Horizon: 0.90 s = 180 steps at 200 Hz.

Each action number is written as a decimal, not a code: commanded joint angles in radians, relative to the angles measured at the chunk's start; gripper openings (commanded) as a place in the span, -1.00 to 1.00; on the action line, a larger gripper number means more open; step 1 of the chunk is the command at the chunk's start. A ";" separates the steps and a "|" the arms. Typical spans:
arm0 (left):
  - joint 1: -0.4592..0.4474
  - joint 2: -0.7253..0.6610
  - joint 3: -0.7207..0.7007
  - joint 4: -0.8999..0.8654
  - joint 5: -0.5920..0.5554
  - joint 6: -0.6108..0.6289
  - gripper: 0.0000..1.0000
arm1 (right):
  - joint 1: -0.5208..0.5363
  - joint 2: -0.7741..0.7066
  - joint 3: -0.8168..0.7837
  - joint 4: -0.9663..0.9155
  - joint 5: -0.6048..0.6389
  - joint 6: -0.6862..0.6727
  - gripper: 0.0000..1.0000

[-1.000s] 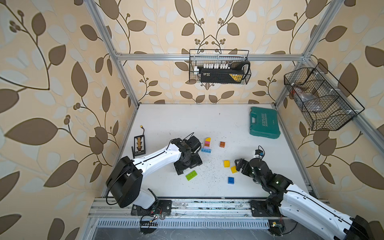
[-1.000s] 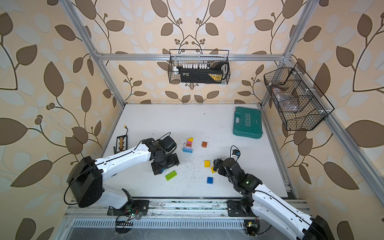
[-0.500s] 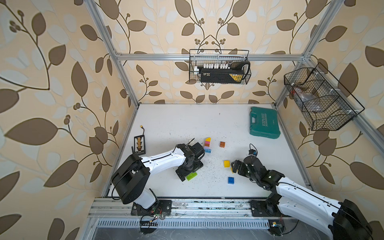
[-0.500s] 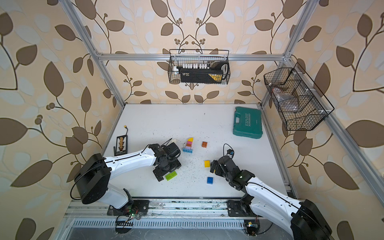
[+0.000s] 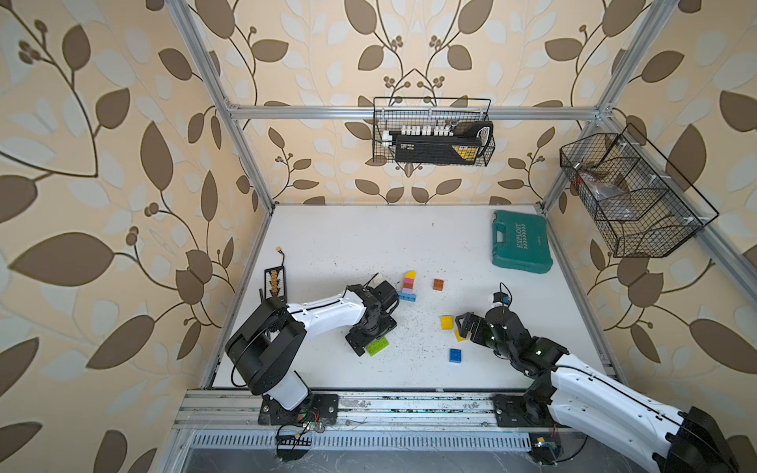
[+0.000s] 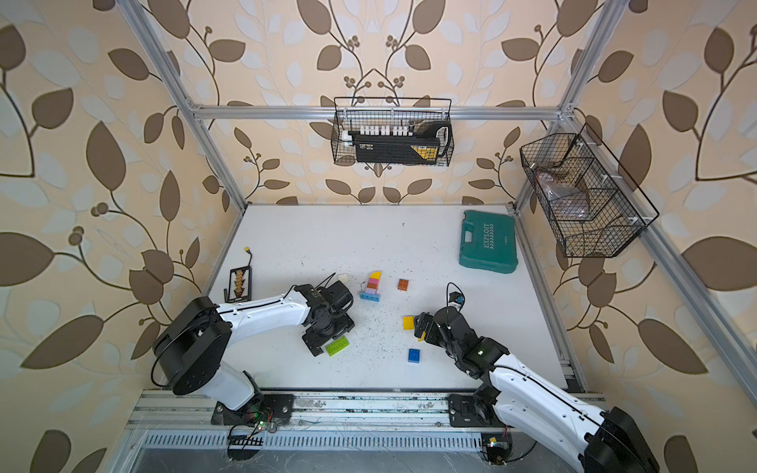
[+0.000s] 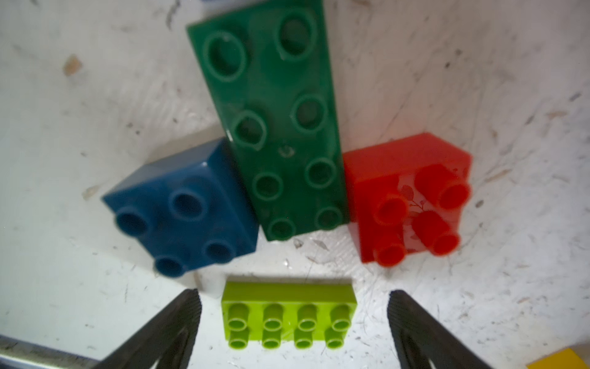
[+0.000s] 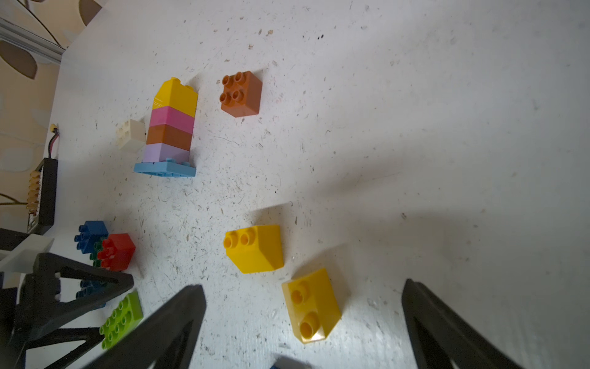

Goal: Assemble the number 1 with lego
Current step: Move the lego brick at the center of the board.

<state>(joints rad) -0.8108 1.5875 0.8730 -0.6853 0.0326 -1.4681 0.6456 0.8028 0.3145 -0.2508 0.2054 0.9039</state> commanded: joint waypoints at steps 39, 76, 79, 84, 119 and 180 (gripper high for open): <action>-0.028 0.090 0.093 -0.065 0.014 0.081 0.67 | -0.007 0.004 0.005 -0.027 0.022 0.007 0.99; -0.050 0.155 0.171 -0.107 0.010 0.123 0.32 | -0.008 -0.004 0.005 -0.044 0.034 0.019 0.99; -0.052 0.162 0.178 -0.109 0.011 0.127 0.30 | -0.009 -0.004 0.005 -0.045 0.035 0.021 0.99; -0.054 0.169 0.188 -0.112 0.014 0.135 0.27 | -0.009 -0.005 0.005 -0.046 0.035 0.021 0.99; -0.057 0.247 0.295 -0.155 0.027 0.224 0.16 | -0.010 -0.010 0.005 -0.057 0.038 0.024 0.99; -0.060 0.441 0.614 -0.343 0.040 0.630 0.15 | -0.015 -0.032 -0.002 -0.066 0.045 0.027 0.99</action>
<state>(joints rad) -0.8593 1.9713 1.3834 -0.9016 0.0544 -1.0687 0.6376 0.7841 0.3145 -0.2974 0.2283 0.9230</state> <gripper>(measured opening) 0.649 0.994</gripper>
